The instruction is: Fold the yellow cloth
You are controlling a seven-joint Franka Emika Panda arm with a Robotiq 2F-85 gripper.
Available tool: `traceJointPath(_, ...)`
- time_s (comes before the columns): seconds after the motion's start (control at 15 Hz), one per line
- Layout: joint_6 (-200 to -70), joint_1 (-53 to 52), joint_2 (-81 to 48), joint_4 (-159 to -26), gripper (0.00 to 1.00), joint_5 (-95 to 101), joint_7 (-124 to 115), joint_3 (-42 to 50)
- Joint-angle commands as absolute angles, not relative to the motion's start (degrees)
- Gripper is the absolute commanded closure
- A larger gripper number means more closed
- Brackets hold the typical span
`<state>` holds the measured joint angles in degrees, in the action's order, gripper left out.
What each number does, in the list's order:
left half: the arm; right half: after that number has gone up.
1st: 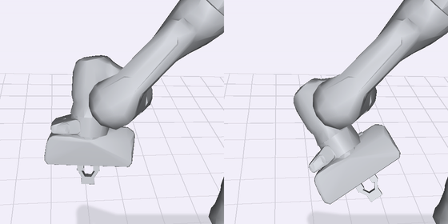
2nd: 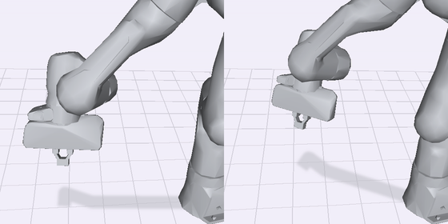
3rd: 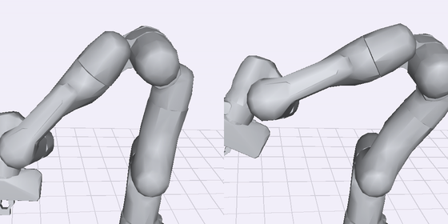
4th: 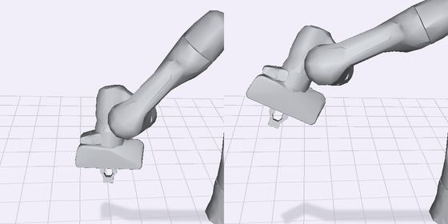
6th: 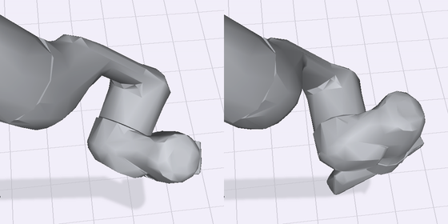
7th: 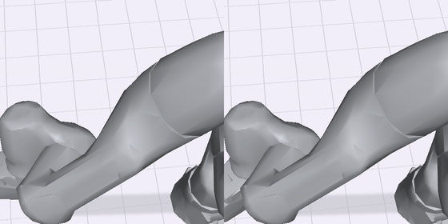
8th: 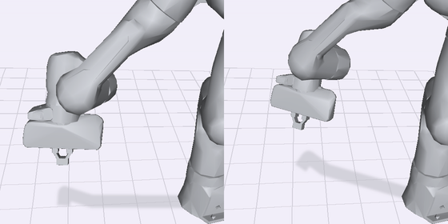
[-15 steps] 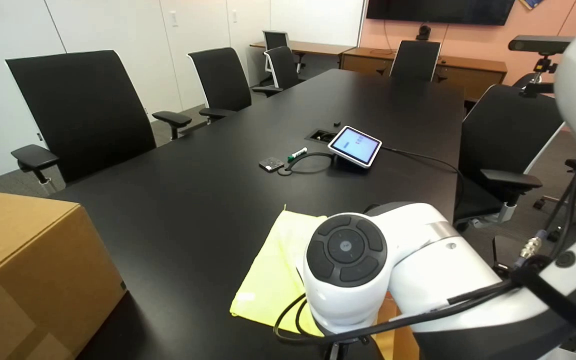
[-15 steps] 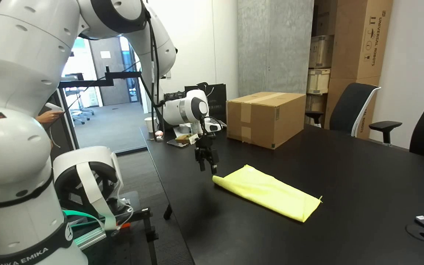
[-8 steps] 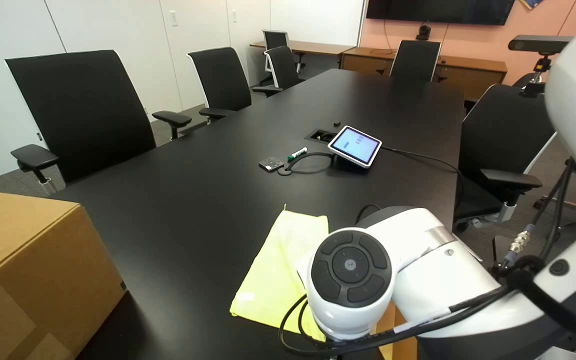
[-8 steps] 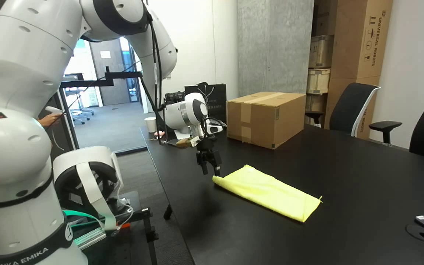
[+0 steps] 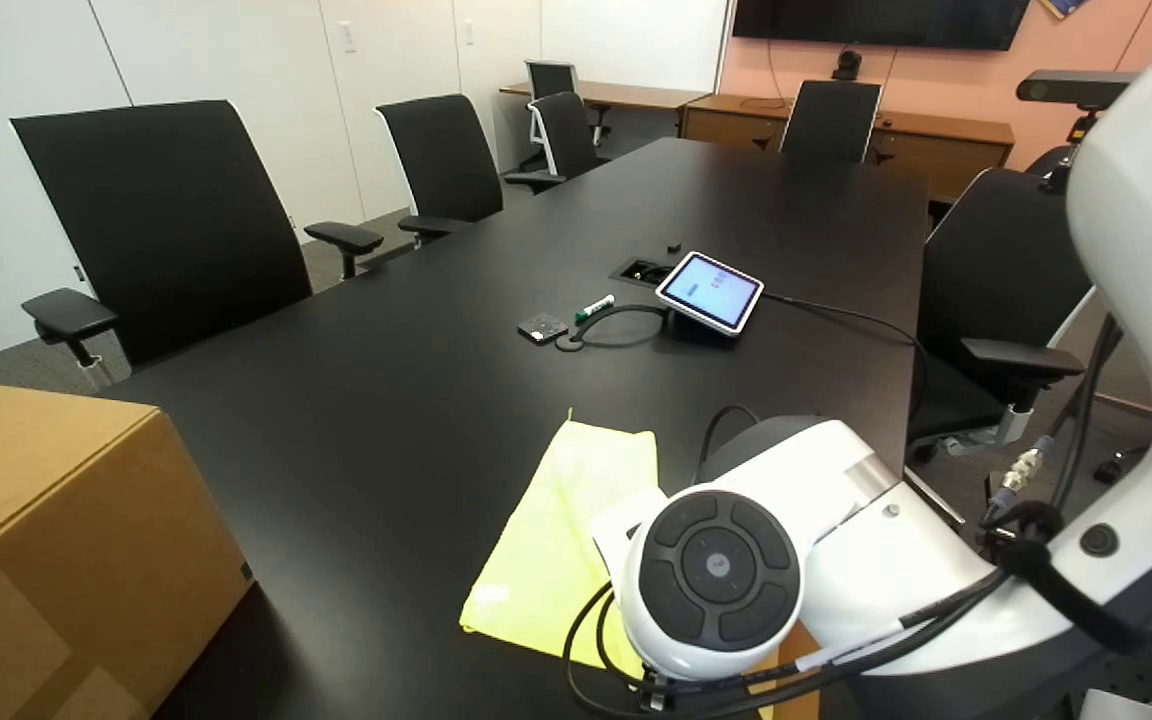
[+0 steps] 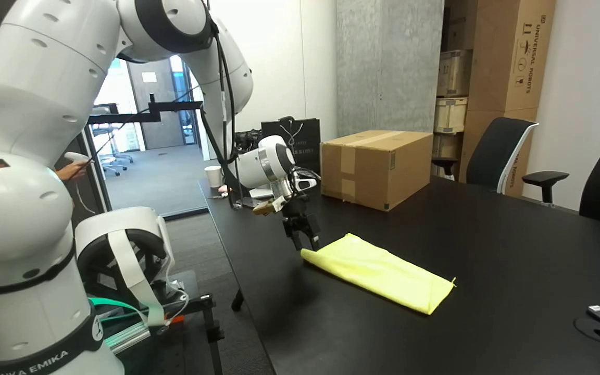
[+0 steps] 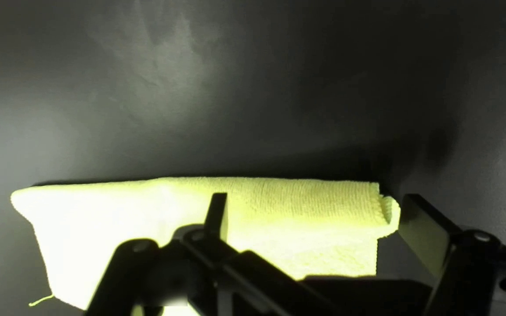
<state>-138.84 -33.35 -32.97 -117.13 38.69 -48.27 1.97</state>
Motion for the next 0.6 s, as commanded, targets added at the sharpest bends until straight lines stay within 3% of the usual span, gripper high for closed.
traceJointPath(0.0, -139.5, -33.6, -33.7, -115.9, 0.00, 43.6, -52.9, 2.5)
traceJointPath(0.53, -138.4, -31.8, -33.7, -116.5, 0.00, 48.0, -56.4, 0.6)
